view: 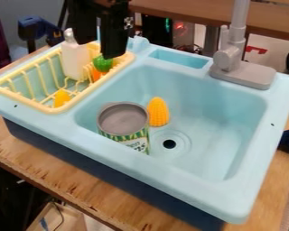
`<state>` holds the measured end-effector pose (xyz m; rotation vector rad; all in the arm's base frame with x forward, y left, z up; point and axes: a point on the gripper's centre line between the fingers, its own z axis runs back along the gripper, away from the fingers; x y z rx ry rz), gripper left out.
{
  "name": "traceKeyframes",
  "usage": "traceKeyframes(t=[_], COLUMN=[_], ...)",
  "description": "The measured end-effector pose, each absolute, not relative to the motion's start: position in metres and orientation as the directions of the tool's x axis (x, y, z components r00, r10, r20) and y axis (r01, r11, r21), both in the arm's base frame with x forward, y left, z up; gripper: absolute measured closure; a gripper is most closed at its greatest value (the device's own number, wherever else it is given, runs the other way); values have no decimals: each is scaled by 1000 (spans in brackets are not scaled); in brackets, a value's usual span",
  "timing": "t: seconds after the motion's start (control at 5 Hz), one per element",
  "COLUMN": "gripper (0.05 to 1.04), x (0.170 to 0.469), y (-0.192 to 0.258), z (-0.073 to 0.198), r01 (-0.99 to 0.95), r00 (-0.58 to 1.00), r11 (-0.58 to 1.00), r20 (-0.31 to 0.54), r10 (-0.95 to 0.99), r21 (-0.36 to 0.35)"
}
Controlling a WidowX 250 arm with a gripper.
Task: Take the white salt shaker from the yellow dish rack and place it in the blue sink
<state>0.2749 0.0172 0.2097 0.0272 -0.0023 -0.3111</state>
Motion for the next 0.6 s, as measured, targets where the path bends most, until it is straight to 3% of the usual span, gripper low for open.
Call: traceKeyframes(t=[0.2,0.6], gripper=[83,83], x=[275,287], y=[18,47], z=[203,220], r01=[302,234], r00=[953,972], r11=[953,972], r20=[-24,11], r10=[-302,-235], r21=[17,25])
